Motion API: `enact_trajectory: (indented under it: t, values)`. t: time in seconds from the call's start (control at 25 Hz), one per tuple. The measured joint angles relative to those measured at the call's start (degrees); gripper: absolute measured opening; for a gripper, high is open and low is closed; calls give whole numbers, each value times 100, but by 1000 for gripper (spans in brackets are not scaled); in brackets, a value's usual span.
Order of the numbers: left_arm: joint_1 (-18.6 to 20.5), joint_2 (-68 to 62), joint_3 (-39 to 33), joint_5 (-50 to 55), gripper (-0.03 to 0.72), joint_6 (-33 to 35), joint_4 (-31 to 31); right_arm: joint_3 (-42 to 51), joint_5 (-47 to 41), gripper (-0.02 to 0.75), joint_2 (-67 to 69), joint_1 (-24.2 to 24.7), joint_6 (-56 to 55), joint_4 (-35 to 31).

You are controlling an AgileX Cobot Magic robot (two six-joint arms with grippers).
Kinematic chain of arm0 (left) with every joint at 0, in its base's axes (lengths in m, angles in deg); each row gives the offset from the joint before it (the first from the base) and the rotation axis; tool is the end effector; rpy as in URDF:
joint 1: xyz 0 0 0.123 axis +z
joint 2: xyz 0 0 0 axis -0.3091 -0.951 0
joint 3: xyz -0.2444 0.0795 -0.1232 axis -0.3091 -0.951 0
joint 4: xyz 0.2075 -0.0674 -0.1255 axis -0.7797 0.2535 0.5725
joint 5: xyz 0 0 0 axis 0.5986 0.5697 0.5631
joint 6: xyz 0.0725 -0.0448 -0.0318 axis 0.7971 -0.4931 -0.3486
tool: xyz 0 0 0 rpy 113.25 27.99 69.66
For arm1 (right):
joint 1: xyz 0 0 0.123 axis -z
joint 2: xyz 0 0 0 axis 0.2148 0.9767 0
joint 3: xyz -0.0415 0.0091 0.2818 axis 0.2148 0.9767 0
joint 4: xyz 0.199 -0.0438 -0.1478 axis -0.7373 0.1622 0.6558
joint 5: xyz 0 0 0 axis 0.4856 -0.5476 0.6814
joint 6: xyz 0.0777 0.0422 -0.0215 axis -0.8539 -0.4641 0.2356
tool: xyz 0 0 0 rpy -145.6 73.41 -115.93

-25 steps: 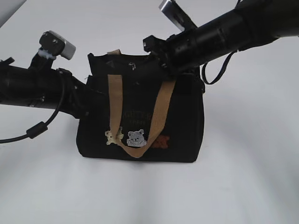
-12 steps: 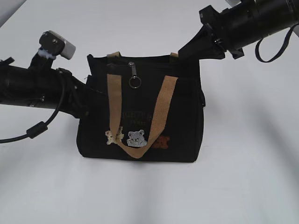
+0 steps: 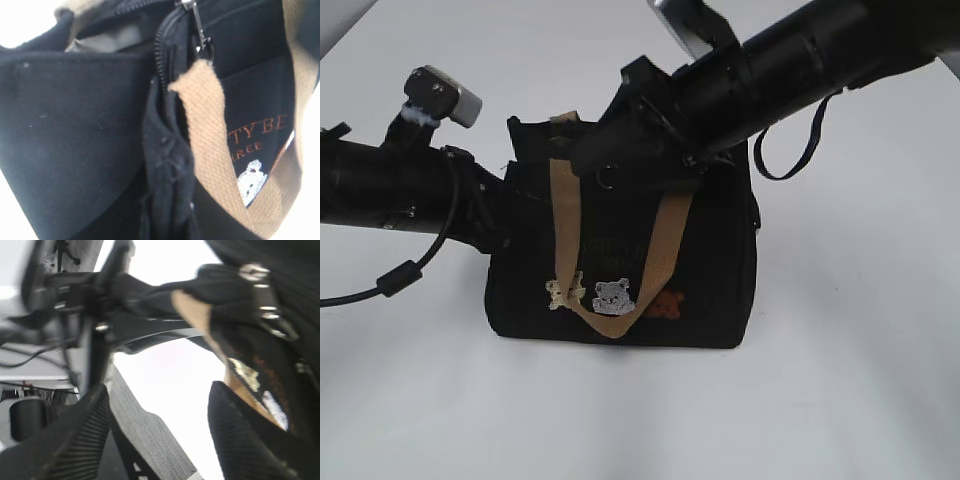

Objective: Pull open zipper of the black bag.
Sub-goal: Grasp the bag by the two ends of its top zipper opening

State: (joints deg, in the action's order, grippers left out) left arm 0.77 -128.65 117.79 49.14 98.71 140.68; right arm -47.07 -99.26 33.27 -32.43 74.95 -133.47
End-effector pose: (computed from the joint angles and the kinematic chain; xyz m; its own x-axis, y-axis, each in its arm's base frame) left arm 0.2863 -0.1364 0.1841 -0.3391 0.4639 -0.8184 0.8142 0.5805 -0.0083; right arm 0.3401 0.1975 0.2392 -0.9104 -0.1341 -0.3914 -0.4011 0.5181 0.7554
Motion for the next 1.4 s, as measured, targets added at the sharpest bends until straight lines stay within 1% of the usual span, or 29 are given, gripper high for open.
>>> enact_trajectory:
  t: [0.12,0.28,0.4,0.64,0.84,1.12,1.2,1.28,1.4]
  values:
    - [0,0,0,0,64,0,6,0,236,495,355,-6,-182,-175]
    - [0,0,0,-4,64,0,6,0,460,498,690,-6,-334,-806]
    - [0,0,0,-11,64,0,6,0,774,498,831,-6,-410,-1106]
    - [-6,0,5,-30,64,0,18,0,1346,498,847,-65,-657,-1209]
    - [-6,0,10,-42,64,0,51,7,1445,489,803,-72,-449,-1328]
    - [-6,0,10,-31,64,0,91,25,1954,428,455,-60,-113,-1468]
    - [-6,0,10,-18,64,0,91,25,2003,396,446,-54,-107,-1486]
    - [-6,0,10,-18,64,0,91,25,2037,340,446,-54,-103,-1481]
    - [-6,0,10,-18,64,0,91,25,2079,199,446,-54,-83,-1481]
